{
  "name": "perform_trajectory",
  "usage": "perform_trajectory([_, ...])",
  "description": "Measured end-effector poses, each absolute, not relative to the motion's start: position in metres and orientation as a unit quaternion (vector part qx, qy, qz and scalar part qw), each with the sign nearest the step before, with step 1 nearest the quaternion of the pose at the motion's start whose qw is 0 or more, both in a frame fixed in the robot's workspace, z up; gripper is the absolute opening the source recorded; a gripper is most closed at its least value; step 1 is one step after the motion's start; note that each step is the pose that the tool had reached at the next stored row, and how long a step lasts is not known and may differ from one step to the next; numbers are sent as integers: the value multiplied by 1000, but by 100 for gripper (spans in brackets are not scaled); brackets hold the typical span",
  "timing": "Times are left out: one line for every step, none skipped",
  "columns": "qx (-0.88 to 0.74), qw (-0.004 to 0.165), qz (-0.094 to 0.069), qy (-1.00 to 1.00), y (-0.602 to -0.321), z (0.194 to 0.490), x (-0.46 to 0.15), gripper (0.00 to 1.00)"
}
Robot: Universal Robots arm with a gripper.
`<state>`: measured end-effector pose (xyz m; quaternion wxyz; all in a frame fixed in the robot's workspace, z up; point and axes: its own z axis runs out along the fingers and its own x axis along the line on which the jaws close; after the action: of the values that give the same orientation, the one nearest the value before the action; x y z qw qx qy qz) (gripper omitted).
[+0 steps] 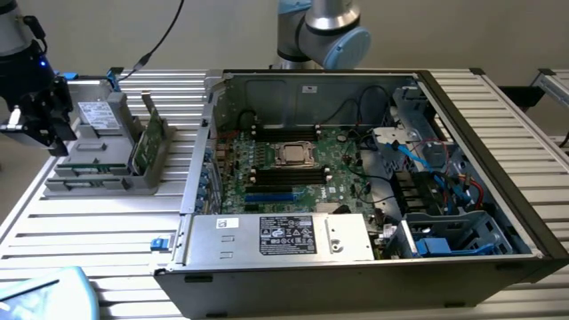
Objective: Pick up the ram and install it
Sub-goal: 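Pick up the ram and move it above insertion slot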
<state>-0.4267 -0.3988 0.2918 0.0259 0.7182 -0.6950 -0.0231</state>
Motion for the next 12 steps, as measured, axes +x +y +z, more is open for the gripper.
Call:
perform_trajectory([718, 26, -23, -695, -399, 290, -427, 43])
perform_trajectory([718, 26, -23, -695, -399, 288, -428, 43])
perform_trajectory([718, 26, -23, -695, -399, 286, -429, 43])
perform_trajectory([718, 26, -23, -695, -399, 285, -429, 43])
perform_trajectory([718, 26, -23, -695, -399, 283, -430, 43])
perform_trajectory([718, 26, -23, -695, -399, 281, -430, 43])
perform_trajectory([718, 26, -23, -695, -399, 279, -430, 43])
perform_trajectory([718, 26, -23, -695, -399, 277, -430, 43])
perform_trajectory([718, 26, -23, -695, -399, 275, -430, 43])
perform_trajectory([718, 26, -23, -695, -399, 273, -430, 43])
perform_trajectory([718, 25, -23, -695, -399, 271, -430, 43])
perform_trajectory([718, 25, -24, -695, -399, 270, -430, 43])
